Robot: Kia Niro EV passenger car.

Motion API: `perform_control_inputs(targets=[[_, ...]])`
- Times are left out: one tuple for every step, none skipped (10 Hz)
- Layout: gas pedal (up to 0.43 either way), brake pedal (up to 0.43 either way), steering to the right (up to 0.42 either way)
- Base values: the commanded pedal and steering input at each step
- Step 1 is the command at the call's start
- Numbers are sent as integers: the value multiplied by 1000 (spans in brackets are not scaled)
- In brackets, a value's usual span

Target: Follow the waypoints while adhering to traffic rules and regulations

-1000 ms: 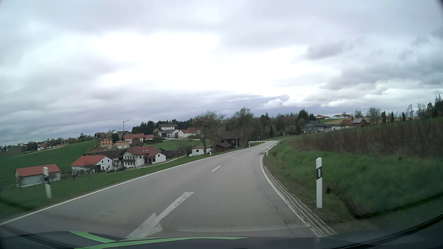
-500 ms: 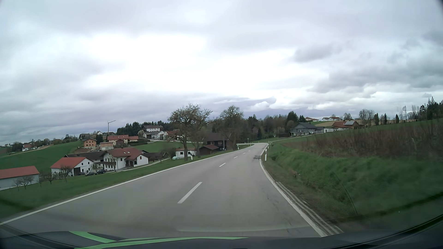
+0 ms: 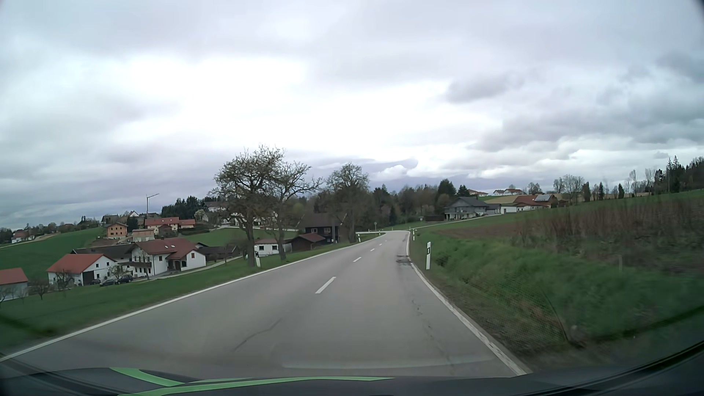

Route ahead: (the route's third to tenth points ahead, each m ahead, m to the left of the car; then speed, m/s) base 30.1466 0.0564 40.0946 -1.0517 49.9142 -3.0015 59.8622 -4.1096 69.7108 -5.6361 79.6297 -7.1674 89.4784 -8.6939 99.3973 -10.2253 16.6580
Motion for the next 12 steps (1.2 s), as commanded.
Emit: perform_control_inputs(targets=[[67,0,25],[67,0,24],[67,0,23],[67,0,23],[67,0,23],[67,0,22],[67,0,23],[67,0,22],[67,0,21],[67,0,19],[67,0,18],[67,0,17]])
